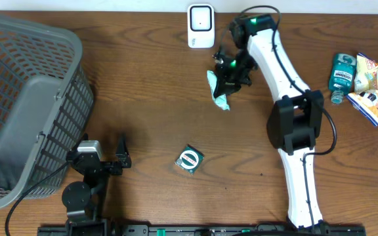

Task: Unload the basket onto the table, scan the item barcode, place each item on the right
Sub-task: 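Lift the wipes pack and hold it in front of the white scanner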

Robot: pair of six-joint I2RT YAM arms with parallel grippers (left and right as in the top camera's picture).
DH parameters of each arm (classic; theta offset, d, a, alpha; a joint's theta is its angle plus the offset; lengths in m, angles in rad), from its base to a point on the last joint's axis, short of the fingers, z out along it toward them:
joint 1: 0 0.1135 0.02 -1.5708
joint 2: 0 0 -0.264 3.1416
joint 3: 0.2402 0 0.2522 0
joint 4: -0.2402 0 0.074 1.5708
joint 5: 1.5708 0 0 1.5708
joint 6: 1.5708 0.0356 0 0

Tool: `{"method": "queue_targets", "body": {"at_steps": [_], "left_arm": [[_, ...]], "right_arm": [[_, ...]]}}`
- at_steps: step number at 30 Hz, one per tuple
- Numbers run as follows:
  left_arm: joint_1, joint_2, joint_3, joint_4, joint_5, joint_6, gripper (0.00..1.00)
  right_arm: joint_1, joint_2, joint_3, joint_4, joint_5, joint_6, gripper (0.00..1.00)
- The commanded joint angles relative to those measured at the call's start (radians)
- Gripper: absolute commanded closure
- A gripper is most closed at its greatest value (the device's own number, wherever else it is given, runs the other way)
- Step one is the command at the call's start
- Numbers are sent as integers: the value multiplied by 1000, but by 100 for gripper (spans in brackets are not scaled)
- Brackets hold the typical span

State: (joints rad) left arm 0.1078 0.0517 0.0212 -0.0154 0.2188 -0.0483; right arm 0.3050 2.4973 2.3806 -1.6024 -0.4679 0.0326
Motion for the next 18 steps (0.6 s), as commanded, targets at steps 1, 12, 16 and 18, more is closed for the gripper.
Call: {"method": "queue_targets", "body": {"at_steps": [1, 12, 16, 18], "left_arm": [[0, -2, -17, -33, 13, 3, 2], [0, -2, -17, -33, 13, 3, 2], [0, -2, -17, -33, 13, 3, 2], [0, -2, -17, -33, 13, 3, 2]], "right_arm": [[63, -48, 32, 87, 218, -23, 99], [143, -48, 113, 335, 475, 120, 99], [163, -45, 85, 550, 614, 118, 99], [167, -40, 58, 669, 671, 100, 99]]}}
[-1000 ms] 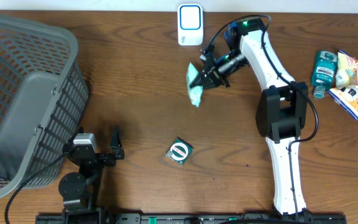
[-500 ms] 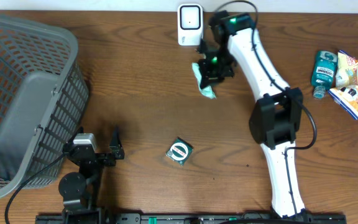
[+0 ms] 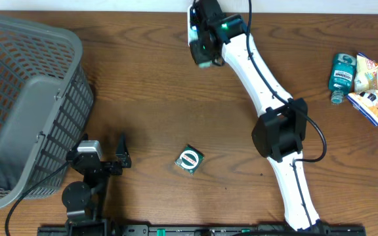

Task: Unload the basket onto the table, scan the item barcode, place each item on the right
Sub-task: 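Lift the wipes pack and hold it in front of the white scanner, then carry the wipes pack to the right side and release it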

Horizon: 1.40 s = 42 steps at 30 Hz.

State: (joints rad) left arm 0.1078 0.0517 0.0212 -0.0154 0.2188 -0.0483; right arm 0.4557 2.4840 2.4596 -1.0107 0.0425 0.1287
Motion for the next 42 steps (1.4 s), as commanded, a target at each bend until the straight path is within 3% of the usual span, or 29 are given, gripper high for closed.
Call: {"method": "queue_targets", "body": {"at_steps": [1, 13, 27, 32, 37, 42], "left_arm": [[0, -2, -17, -33, 13, 3, 2], [0, -2, -17, -33, 13, 3, 2], [0, -2, -17, -33, 13, 3, 2], [0, -2, -17, -33, 13, 3, 2], [0, -2, -17, -33, 13, 3, 2], [0, -2, -17, -33, 13, 3, 2]], "right_arm": [[17, -23, -37, 147, 176, -13, 99], [10, 132, -86, 742, 195, -167, 99], [8, 149, -86, 736, 244, -175, 99], [2, 86, -84, 613, 375, -165, 99], [-54, -41, -84, 240, 531, 23, 99], [-183, -73, -87, -74, 530, 182, 99]]}}
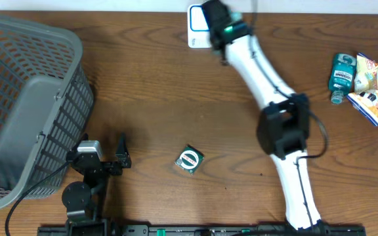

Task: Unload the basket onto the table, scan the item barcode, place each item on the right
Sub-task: 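Carry the wipes pack to the right side and release it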

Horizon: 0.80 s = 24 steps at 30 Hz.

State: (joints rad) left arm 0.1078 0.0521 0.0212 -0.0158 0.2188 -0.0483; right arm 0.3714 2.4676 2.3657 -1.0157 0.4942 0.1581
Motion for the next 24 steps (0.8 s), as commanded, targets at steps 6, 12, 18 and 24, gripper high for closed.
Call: {"method": "queue_targets", "body": {"at_steps": [6, 12, 18, 24], "left_arm": [[0, -2, -17, -33, 12, 3, 2], [0, -2, -17, -32, 13, 3, 3], [0, -2, -17, -32, 13, 3, 2], [0, -2, -17, -32, 12, 3, 2]], "right_arm": [[-278, -11, -81, -132, 72, 167, 99], [-400, -18, -119, -214, 72, 280, 80], [-428, -85, -30, -407, -177, 320, 1], [-357, -212, -9, -543, -452, 317, 1]]}}
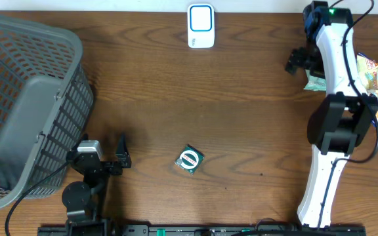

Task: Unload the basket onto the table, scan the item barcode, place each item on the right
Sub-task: 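Carry the wipes pack to the right side and release it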

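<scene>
The white barcode scanner stands at the back middle of the table. My right gripper is far to its right, near the pile of goods, shut on a teal packet that shows just beside the white arm. A round green-and-white item lies on the table at front centre. Beside the basket my left gripper rests open at the front left, holding nothing.
A large grey basket fills the left side. Snack packets and an orange packet lie at the right edge, partly behind the right arm.
The right arm has swung from the scanner at the back middle to the right side of the table, and the teal packet shows again beside it. The left arm is unmoved.
My right gripper held the teal packet just below and right of the scanner. Then it was over the scanner's face, and it was still there at the last earlier moment. Now it is with the packet near the pile at the right.
</scene>
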Robot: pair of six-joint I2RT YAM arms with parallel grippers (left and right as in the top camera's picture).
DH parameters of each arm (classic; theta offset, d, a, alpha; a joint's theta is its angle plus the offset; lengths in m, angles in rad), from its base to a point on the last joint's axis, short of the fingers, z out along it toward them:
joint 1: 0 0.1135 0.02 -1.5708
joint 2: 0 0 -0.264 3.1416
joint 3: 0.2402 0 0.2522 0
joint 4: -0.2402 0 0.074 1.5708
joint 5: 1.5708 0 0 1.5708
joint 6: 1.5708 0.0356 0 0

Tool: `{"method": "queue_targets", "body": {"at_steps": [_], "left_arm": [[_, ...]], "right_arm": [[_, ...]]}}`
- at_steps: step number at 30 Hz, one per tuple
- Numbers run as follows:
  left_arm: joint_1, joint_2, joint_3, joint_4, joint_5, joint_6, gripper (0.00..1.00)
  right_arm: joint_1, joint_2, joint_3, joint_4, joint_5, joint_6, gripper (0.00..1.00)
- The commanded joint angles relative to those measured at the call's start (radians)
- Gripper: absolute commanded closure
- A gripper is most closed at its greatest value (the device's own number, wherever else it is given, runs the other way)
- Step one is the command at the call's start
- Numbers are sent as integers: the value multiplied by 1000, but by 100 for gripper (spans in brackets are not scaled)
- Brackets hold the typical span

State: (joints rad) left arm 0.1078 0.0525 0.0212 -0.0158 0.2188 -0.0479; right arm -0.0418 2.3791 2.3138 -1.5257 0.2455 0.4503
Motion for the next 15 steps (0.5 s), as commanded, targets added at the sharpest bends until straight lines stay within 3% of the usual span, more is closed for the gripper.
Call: {"method": "queue_targets", "body": {"at_steps": [1, 6, 11, 15], "left_arm": [[0, -2, -17, -32, 13, 2, 2], [0, -2, -17, -32, 13, 2, 2], [0, -3, -17, -32, 13, 2, 2], [0, -2, -17, -32, 13, 2, 2]], "right_arm": [[73, -143, 43, -47, -266, 37, 1], [170, -181, 42, -150, -694, 57, 1], [311, -179, -16, -173, -689, 106, 1], [453, -179, -108, -173, -589, 298, 1]]}}
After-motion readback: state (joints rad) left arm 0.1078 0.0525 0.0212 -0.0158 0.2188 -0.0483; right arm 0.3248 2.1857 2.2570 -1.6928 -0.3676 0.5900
